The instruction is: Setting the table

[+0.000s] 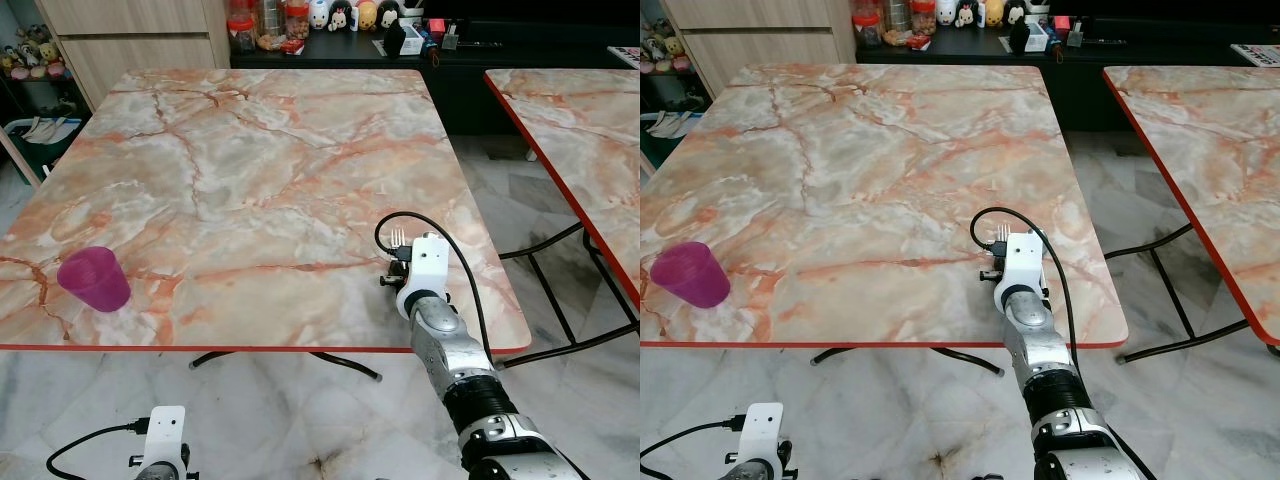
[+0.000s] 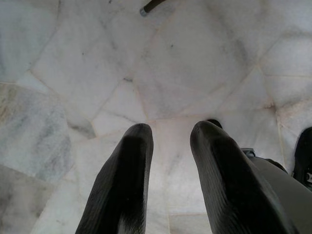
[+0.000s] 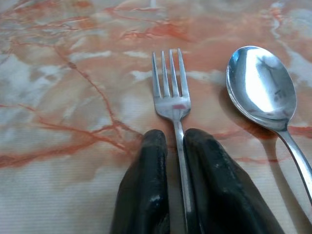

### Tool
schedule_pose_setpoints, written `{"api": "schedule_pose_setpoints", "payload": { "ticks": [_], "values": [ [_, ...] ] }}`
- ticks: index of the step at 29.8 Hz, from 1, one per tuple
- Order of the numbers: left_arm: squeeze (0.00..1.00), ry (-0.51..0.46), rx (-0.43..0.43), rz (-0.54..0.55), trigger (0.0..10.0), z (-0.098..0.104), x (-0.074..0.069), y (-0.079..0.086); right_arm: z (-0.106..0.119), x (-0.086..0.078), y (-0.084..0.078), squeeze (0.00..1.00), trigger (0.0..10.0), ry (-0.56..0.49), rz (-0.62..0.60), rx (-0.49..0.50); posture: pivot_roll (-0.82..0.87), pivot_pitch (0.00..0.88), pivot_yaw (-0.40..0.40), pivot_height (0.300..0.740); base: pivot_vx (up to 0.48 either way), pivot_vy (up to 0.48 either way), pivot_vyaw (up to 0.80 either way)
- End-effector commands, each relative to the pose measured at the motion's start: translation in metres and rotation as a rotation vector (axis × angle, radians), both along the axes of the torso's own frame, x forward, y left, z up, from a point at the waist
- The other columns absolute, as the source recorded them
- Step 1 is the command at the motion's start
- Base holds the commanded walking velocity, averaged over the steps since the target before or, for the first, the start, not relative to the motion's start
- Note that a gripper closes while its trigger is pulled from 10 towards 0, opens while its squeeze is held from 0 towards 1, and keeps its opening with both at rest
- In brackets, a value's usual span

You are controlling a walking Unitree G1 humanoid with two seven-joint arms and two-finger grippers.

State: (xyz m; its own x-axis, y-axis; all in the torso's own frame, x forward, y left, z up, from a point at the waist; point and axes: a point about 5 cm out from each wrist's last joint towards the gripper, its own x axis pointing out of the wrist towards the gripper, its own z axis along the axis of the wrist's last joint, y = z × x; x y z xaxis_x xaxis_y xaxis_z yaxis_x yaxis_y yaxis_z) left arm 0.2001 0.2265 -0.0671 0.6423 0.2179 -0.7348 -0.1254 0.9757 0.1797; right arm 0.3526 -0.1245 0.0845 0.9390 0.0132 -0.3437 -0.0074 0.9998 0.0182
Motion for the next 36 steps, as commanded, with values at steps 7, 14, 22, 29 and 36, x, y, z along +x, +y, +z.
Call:
{"api": "schedule_pose_setpoints", "payload": {
  "ticks": [7,14,22,29,36],
  "values": [
    [0.00,0.036,-0.014,0.006,10.0,-0.005,-0.007,-0.002,-0.006,-0.003,0.009,0.00,0.0,0.030,0.042,0.011,0.03,0.094,-0.027,0.740,0.000,0.000,0.00],
    [0.00,0.026,-0.007,0.020,10.0,-0.003,-0.005,0.000,0.032,0.008,0.019,0.00,5.4,-0.211,0.078,0.065,0.04,0.089,-0.027,0.740,0.000,0.000,0.00],
    [0.00,0.007,0.008,0.039,10.0,-0.001,-0.003,0.002,0.077,0.013,0.026,0.00,10.0,-0.440,0.141,0.040,0.03,0.109,-0.030,0.740,0.000,0.000,0.00],
    [0.00,0.029,0.030,0.038,10.0,-0.004,-0.008,0.003,0.080,0.013,0.021,0.00,10.0,-0.466,0.128,0.056,0.03,0.118,-0.038,0.740,0.000,-0.259,0.00],
    [0.00,0.046,0.034,0.055,10.0,-0.006,-0.013,0.006,0.080,0.013,0.019,0.00,10.0,-0.473,0.127,0.054,0.03,0.115,-0.039,0.740,0.000,-0.480,0.00]
  ]
}}
